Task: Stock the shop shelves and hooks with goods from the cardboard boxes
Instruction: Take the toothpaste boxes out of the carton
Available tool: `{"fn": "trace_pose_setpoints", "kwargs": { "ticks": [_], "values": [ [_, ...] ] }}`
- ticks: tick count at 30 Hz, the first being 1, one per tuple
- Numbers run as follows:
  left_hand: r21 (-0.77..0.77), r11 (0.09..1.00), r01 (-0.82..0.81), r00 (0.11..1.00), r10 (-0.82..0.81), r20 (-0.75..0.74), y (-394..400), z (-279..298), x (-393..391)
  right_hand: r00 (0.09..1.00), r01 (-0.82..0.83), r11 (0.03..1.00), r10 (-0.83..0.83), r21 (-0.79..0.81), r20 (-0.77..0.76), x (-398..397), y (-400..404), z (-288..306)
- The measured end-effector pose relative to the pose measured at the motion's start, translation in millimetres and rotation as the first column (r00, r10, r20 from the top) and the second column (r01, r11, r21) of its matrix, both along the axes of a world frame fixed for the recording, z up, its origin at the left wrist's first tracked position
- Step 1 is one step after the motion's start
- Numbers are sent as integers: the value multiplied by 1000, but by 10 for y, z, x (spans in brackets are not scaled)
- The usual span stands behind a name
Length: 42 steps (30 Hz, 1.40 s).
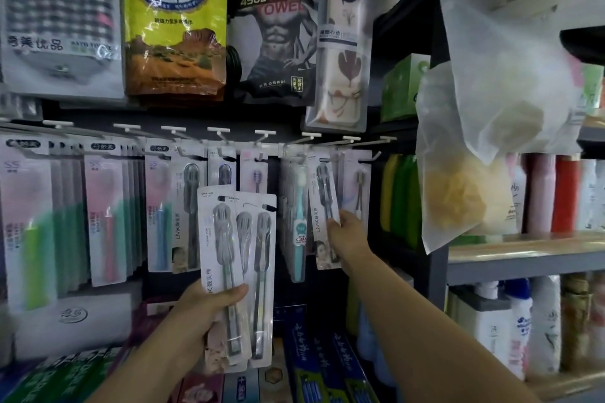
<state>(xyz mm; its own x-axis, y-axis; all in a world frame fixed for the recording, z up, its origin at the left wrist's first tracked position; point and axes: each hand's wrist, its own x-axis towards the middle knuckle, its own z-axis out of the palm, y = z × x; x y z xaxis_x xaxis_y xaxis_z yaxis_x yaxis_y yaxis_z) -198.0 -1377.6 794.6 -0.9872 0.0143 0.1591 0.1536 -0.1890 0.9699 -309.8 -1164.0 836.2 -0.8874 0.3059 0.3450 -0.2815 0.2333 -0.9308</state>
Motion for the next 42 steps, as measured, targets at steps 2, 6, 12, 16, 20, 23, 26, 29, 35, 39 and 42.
{"fn": "trace_pose_setpoints", "kwargs": {
  "ticks": [2,6,12,16,20,23,26,29,35,39,42],
  "values": [
    [16,1000,20,1000,-21,8,-22,-5,0,1000,3,1000,-3,-4,19,-46,-24,25],
    [-1,1000,-2,1000,2,26,-96,-64,-66,997,9,1000,-9,4,80,-193,-52,-11],
    [8,1000,-11,999,11,41,-114,-123,-73,967,59,997,-70,56,246,-166,-63,-212],
    [30,999,-14,997,12,70,-100,-190,-72,936,10,983,-73,183,345,-31,31,-514],
    [111,994,-15,995,4,96,-49,-220,-35,982,-36,979,-2,199,190,348,51,-681],
    [155,987,37,995,-51,87,43,-214,11,965,-257,946,239,199,108,777,-139,-697],
    [146,985,91,992,-102,68,164,-204,59,900,-435,877,417,202,127,1081,-337,-682],
    [115,987,109,992,-115,49,256,-204,99,895,-445,885,437,139,86,1126,-388,-730],
    [-54,997,46,999,-45,5,280,-233,74,991,-132,981,127,143,47,984,-68,-693],
    [-88,996,24,999,-25,-19,212,-228,44,1000,31,942,-28,333,-13,802,213,-518],
    [-96,995,2,1000,-5,-30,167,-216,31,996,81,932,-61,352,-66,755,325,-388]
  ]
}}
